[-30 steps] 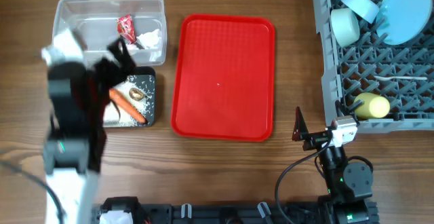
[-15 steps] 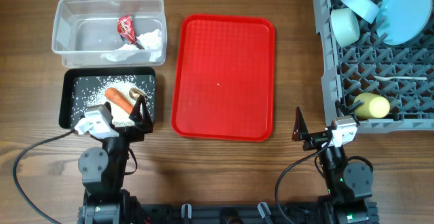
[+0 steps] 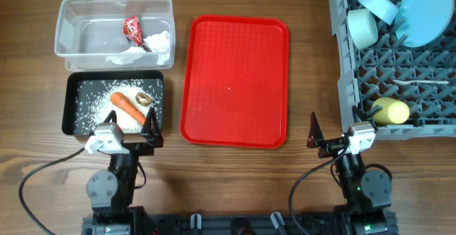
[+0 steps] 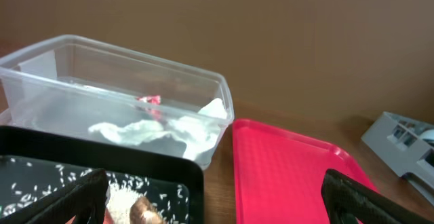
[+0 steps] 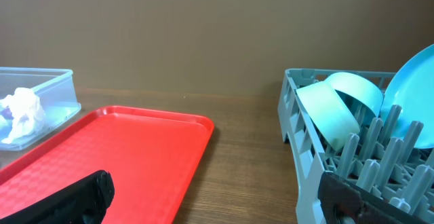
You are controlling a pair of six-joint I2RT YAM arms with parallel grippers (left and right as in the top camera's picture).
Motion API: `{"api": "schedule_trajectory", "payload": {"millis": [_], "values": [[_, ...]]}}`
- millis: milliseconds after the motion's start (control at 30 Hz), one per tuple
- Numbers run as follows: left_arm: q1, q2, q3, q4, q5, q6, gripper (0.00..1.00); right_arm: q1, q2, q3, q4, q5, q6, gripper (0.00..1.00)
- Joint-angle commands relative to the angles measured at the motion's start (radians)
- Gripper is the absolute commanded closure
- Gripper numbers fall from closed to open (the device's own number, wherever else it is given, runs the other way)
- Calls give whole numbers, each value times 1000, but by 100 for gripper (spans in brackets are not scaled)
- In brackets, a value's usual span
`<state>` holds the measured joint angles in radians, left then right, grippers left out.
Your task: Sort waste into correct bins and load items into the dishwasher rack
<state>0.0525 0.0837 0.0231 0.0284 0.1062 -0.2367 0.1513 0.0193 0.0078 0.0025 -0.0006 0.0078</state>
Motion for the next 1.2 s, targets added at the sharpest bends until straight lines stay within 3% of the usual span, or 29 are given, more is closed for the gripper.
{"api": "schedule_trajectory", "payload": {"millis": [0, 100, 1167], "values": [[-5, -27, -17, -48, -7, 24, 0, -4, -8, -3, 3, -17, 19, 0], [-5, -52, -17, -101, -13, 24, 0, -4, -8, -3, 3, -17, 19, 0], [-5, -81, -17, -100, -24, 24, 0, -4, -8, -3, 3, -17, 19, 0]]}}
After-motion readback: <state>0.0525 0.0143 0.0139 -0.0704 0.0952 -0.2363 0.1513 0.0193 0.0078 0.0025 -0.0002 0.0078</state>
